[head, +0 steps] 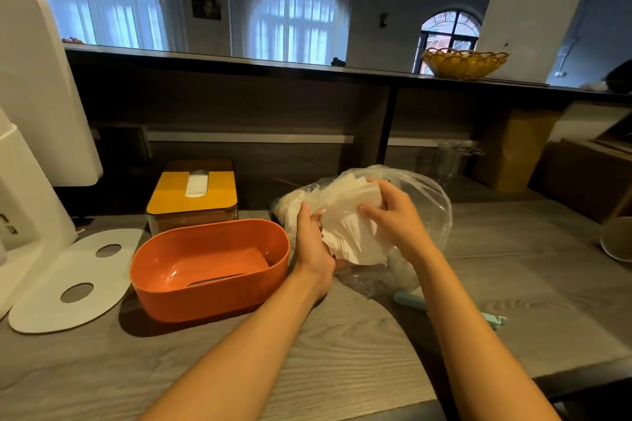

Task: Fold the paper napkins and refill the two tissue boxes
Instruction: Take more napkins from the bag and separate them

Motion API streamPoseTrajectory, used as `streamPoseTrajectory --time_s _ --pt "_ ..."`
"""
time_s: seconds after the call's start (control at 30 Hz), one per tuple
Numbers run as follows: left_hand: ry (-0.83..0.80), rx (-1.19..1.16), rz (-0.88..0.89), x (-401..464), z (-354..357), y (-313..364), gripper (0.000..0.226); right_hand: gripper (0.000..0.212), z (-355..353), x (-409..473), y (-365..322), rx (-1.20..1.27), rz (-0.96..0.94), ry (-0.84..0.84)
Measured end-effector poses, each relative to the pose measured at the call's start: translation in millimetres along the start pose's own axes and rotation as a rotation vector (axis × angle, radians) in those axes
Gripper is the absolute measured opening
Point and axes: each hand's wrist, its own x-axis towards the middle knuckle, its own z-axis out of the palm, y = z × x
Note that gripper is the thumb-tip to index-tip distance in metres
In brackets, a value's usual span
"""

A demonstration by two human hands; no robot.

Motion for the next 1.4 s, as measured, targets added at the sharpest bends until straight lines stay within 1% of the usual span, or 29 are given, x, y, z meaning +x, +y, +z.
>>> streamPoseTrajectory --time_s 0.03,0.1,0.17,0.2,0.27,0.33,0.43,0.5,0.57,0.6,0.67,0.7,0.77,0.8,0.83,0.87,0.93,0.97,1.07,1.17,1.23,1.27,1.33,1.37,1.4 --pt "-0.004 0.007 -0.013 -1 0 0 0.051 0.031 -2 0 0 0.081 0.036 0.051" --pt "-0.004 0.018 -0.030 0 -2 -2 0.038 0.028 -11 1 0 0.360 0.177 0.160" --pt "0.017 0.008 -0.020 4 -5 -4 0.040 0.028 -22 0 -4 0.682 0.371 0.248" --pt "0.033 0.017 -0.002 7 -7 -5 0.042 0.028 -27 -1 -6 0.791 0.445 0.270" --pt "0.065 0.026 0.033 9 -7 -5 0.051 0.025 -32 -4 -6 0.899 0.519 0.262" --pt "0.084 0.030 0.056 10 -7 -6 0.057 0.028 -30 -6 -6 0.878 0.558 0.200" --pt "0.122 0.112 0.091 13 -7 -8 0.064 0.027 -26 -8 -8 0.782 0.610 0.078" --pt "0.140 0.144 0.112 14 -7 -9 0.060 0.024 -25 -6 -7 0.751 0.616 0.040" --pt "0.124 0.100 0.128 13 -7 -10 0.052 0.026 -22 -5 -4 0.707 0.621 0.021" --pt "0.109 0.076 0.116 13 -7 -10 0.058 0.030 -20 -4 -2 0.678 0.621 0.009" --pt "0.077 0.037 0.070 14 -8 -12 0.079 0.036 -15 -3 2 0.608 0.599 -0.013" --pt "0.062 0.024 0.065 12 -6 -11 0.077 0.034 -14 -2 2 0.554 0.571 -0.024" --pt "0.060 0.002 0.058 11 -5 -11 0.056 0.023 -13 -2 -1 0.412 0.499 -0.040" --pt "0.059 -0.023 0.049 12 -5 -12 0.049 0.020 -13 -2 -2 0.351 0.466 -0.036" --pt "0.069 -0.032 0.042 12 -6 -12 0.046 0.019 -13 -2 -3 0.297 0.440 -0.029" --pt "0.078 -0.023 0.043 11 -7 -12 0.049 0.017 -13 -2 -2 0.246 0.430 -0.016" --pt "0.083 0.003 0.060 10 -7 -11 0.070 0.011 -14 -1 1 0.181 0.449 -0.001" --pt "0.077 0.023 0.069 11 -8 -11 0.075 0.009 -14 -1 2 0.166 0.463 0.007" --pt "0.081 0.107 0.110 18 -12 -12 0.060 0.008 -17 -1 3 0.155 0.439 0.042" --pt "0.102 0.131 0.103 22 -14 -14 0.057 0.009 -17 1 3 0.154 0.363 0.121" --pt "0.140 0.113 0.096 23 -12 -14 0.056 0.011 -16 1 2 0.205 0.304 0.175" --pt "0.159 0.104 0.086 23 -11 -14 0.056 0.012 -17 2 2 0.273 0.292 0.210" --pt "0.169 0.085 0.067 24 -11 -14 0.054 0.015 -22 2 3 0.506 0.319 0.254" --pt "0.158 0.073 0.059 24 -12 -14 0.053 0.021 -26 2 6 0.606 0.345 0.250" --pt "0.147 0.058 0.049 23 -11 -14 0.050 0.027 -28 3 8 0.656 0.371 0.230"
